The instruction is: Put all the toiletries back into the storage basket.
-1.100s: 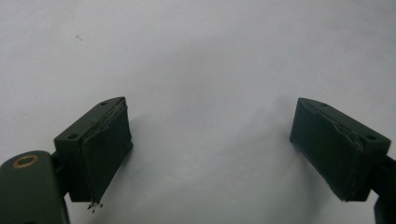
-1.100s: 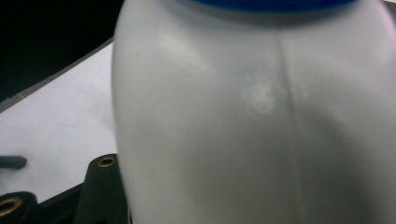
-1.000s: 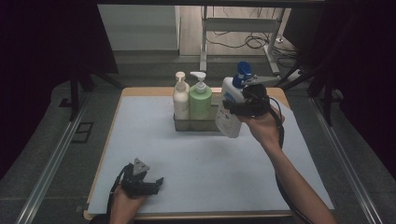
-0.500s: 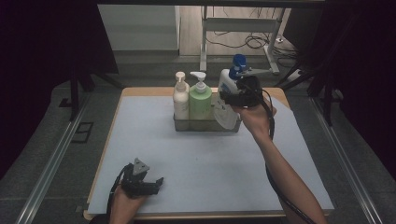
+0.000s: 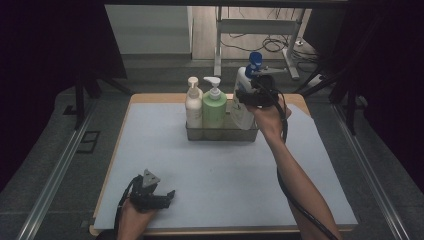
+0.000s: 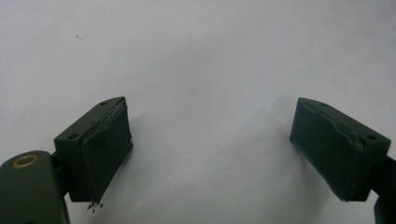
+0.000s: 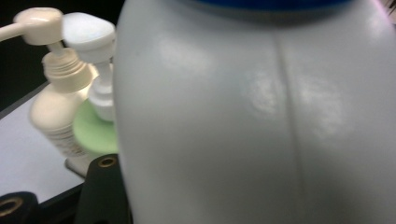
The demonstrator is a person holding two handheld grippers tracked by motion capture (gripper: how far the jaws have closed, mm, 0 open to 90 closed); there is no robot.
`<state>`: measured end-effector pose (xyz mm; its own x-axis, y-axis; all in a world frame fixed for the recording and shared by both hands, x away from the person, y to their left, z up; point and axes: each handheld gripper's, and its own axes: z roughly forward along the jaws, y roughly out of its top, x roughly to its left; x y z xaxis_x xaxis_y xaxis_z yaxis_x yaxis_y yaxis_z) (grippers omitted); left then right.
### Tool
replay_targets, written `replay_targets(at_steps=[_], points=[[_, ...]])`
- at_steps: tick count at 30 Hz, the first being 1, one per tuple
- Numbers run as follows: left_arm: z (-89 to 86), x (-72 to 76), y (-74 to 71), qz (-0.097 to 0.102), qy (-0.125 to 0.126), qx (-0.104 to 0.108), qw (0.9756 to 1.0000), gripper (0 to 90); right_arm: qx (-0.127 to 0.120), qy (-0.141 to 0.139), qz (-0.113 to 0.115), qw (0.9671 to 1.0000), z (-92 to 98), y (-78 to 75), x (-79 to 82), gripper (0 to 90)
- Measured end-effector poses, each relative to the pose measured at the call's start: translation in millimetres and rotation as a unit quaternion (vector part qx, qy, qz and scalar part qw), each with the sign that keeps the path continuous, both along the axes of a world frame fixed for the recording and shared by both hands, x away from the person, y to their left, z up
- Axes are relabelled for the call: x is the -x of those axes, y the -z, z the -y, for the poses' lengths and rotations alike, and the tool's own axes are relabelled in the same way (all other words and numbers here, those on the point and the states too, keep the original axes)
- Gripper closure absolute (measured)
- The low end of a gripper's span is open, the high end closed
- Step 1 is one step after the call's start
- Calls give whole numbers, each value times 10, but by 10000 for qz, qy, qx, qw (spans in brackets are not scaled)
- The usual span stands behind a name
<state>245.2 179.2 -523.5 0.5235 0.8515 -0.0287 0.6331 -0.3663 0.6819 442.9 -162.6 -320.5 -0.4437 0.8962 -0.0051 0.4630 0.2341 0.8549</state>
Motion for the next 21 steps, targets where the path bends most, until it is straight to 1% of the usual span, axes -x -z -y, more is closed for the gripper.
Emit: replay_targets(at_steps=[8, 11, 17, 21], points=[[-1, 0, 0, 1, 4, -7, 10000, 123, 69, 123, 62, 9999, -87, 78, -137, 404], [1, 1, 0, 1, 1, 1, 10000, 123, 117, 181, 89, 9997, -123, 137, -184, 404], [-1, 2, -1, -13, 2, -6, 10000, 123, 68, 285, 70, 9995, -150, 265, -268, 404], [-1, 1, -1, -11, 8, -8, 10000, 123, 80, 304, 28, 9995, -155, 328, -292, 404]])
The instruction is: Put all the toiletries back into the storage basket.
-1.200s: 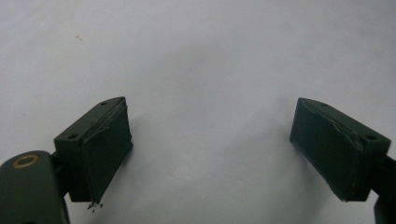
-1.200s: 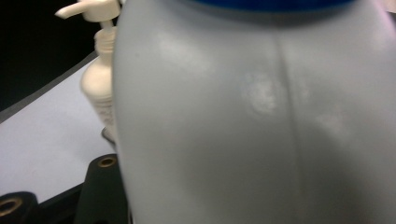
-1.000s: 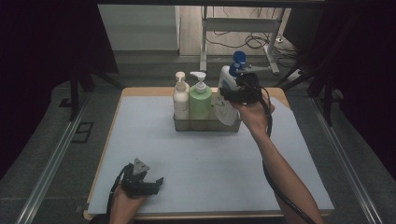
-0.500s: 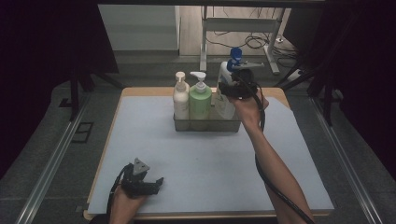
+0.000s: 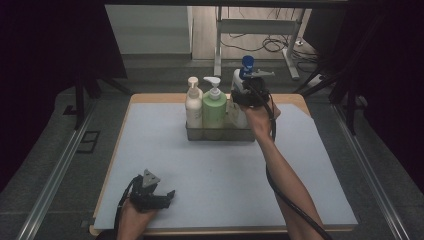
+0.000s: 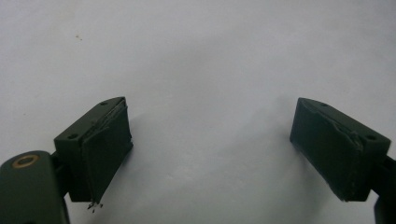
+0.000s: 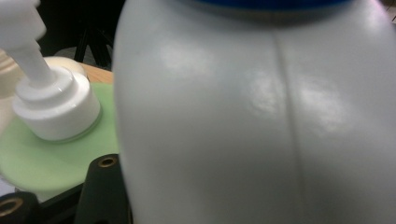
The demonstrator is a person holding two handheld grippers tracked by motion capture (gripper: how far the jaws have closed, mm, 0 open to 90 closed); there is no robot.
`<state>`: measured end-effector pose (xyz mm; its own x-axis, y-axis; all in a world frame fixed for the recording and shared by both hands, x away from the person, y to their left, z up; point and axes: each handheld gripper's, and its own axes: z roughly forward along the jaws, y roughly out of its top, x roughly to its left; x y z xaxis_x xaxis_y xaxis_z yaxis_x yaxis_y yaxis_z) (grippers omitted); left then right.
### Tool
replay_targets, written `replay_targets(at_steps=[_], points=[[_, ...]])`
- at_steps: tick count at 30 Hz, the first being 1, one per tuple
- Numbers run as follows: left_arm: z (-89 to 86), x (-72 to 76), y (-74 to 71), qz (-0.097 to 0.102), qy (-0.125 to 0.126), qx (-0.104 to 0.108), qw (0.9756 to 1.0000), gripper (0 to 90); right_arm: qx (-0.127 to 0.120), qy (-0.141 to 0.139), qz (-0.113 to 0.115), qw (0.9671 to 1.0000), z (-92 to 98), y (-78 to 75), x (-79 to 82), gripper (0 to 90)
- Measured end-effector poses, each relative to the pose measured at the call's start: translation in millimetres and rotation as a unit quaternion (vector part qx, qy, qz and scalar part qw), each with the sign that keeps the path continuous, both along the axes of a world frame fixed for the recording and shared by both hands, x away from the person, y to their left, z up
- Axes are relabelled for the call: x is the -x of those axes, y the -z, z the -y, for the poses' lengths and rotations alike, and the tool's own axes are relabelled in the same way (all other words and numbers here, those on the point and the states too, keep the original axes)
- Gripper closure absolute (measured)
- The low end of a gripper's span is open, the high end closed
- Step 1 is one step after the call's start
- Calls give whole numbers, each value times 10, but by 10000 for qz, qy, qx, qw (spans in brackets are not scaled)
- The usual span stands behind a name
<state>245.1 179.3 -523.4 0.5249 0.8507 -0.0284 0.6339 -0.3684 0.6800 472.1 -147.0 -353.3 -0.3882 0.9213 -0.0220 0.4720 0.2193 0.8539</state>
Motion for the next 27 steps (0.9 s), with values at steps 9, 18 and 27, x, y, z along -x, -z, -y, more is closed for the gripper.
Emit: replay_targets(at_steps=[9, 18, 27], points=[[1, 1, 0, -2, -5, 0, 10000, 123, 36, -43, -67, 10000, -19, 128, -2, 404], [1, 1, 0, -3, -5, 2, 10000, 123, 68, -57, -162, 9998, -22, 258, 6, 404], [0, 1, 0, -1, -1, -3, 10000, 123, 86, -42, -233, 9997, -32, 400, 15, 405]])
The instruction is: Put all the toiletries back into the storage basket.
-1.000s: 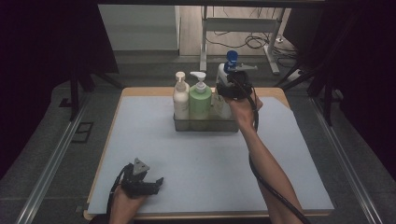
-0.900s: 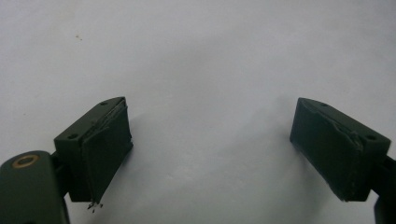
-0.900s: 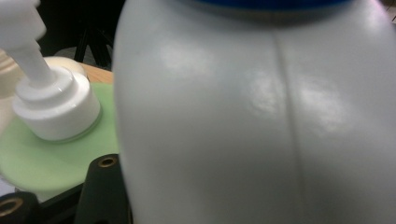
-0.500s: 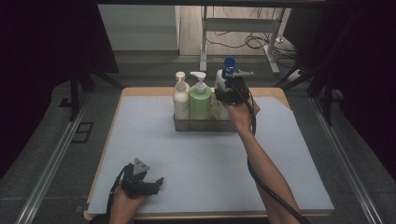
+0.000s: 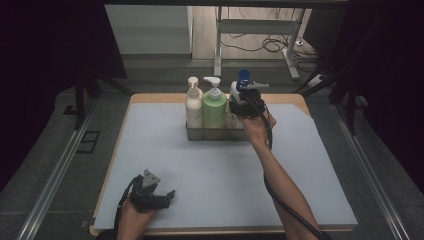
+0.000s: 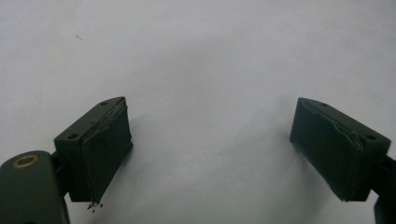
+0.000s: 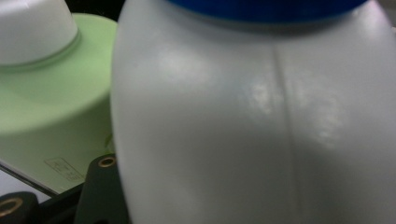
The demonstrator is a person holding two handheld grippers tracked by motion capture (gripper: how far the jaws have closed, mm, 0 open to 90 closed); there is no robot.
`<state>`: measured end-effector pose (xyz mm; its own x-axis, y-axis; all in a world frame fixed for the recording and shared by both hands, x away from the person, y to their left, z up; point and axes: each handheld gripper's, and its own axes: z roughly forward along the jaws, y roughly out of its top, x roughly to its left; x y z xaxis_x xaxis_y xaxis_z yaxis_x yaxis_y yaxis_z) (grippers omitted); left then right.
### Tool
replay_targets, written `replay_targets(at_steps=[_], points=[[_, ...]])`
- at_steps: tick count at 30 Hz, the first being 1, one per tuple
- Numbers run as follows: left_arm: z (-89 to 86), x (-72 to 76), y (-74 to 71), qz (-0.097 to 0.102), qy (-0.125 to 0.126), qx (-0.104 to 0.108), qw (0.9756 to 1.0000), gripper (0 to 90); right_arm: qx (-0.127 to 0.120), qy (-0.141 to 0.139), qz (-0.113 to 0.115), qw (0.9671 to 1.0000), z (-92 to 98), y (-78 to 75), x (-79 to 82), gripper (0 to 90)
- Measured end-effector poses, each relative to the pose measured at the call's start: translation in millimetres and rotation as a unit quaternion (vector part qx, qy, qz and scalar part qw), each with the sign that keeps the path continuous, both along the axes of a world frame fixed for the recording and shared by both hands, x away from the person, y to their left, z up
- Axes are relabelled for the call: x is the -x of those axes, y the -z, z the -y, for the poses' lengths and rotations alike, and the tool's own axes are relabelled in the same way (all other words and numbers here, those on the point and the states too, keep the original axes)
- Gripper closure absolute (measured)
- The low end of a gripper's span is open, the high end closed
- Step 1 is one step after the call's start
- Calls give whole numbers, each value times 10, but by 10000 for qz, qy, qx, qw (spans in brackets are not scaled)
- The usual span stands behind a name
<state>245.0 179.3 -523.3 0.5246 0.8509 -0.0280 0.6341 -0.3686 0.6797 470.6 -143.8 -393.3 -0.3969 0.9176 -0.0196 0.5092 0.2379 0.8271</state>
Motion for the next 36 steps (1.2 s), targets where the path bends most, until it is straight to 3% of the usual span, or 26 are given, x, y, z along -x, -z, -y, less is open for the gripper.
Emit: replay_targets(at_steps=[12, 19, 21, 22, 36], points=[[0, 1, 0, 4, -4, -3, 10000, 123, 59, -3, -39, 10000, -13, 157, 18, 398], [1, 1, 1, 7, -6, -2, 10000, 123, 27, -215, -159, 9996, 35, 136, 2, 381], [1, 1, 0, 4, -6, 2, 10000, 123, -91, -353, -153, 9992, 61, 127, -4, 344], [1, 1, 0, 3, -5, 1, 10000, 123, -32, -368, -150, 9992, 67, 121, -3, 330], [2, 1, 1, 8, -1, 1, 10000, 123, 27, -571, 6, 9984, 192, 20, 168, 352]])
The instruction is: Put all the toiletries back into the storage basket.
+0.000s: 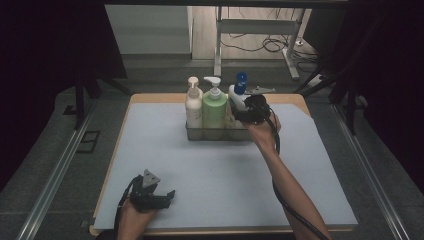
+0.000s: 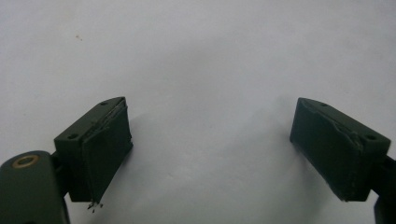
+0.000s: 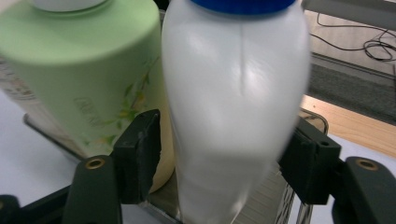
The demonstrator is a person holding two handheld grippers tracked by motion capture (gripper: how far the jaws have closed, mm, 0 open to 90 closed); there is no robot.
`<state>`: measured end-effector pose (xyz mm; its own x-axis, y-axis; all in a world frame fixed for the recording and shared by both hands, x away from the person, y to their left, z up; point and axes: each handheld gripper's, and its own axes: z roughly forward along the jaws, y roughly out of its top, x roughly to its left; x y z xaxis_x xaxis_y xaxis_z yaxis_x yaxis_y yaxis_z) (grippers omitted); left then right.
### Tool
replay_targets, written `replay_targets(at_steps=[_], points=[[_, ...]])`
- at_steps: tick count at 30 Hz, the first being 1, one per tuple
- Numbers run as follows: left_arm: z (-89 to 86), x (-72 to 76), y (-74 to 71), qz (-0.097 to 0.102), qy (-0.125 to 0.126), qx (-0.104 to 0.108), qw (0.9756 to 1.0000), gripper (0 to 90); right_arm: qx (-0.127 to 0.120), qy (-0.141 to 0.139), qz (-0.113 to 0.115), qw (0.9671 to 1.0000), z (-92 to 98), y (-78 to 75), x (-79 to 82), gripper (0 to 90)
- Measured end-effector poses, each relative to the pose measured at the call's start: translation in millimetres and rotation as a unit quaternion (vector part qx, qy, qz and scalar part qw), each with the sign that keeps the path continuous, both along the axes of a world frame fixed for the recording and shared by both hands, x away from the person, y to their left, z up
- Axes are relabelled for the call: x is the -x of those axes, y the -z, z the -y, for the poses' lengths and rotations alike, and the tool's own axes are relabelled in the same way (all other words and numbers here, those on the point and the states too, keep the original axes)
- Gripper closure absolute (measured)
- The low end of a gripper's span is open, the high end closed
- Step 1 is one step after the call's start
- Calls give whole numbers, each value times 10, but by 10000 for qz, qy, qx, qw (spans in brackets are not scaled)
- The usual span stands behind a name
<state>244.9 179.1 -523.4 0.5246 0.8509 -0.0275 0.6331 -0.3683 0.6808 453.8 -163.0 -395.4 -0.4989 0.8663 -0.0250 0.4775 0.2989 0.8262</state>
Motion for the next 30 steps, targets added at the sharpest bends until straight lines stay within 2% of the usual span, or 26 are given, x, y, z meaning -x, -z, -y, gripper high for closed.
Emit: replay_targets(at_steps=[2, 14, 18, 24, 30], points=[[0, 0, 0, 1, 0, 1, 10000, 123, -72, -60, -22, 10000, 49, -31, 49, 373], [1, 1, 0, 0, -3, 7, 10000, 123, -118, -278, -78, 9995, 212, -101, 241, 414], [1, 1, 0, 1, -2, 6, 10000, 123, -228, -299, -133, 9992, 353, -91, 308, 452], [1, 1, 1, 2, -3, 6, 10000, 123, -138, -252, -165, 9995, 479, -33, 311, 498], [1, 1, 1, 2, -3, 6, 10000, 123, -33, -93, -273, 9996, 601, 75, 212, 591]])
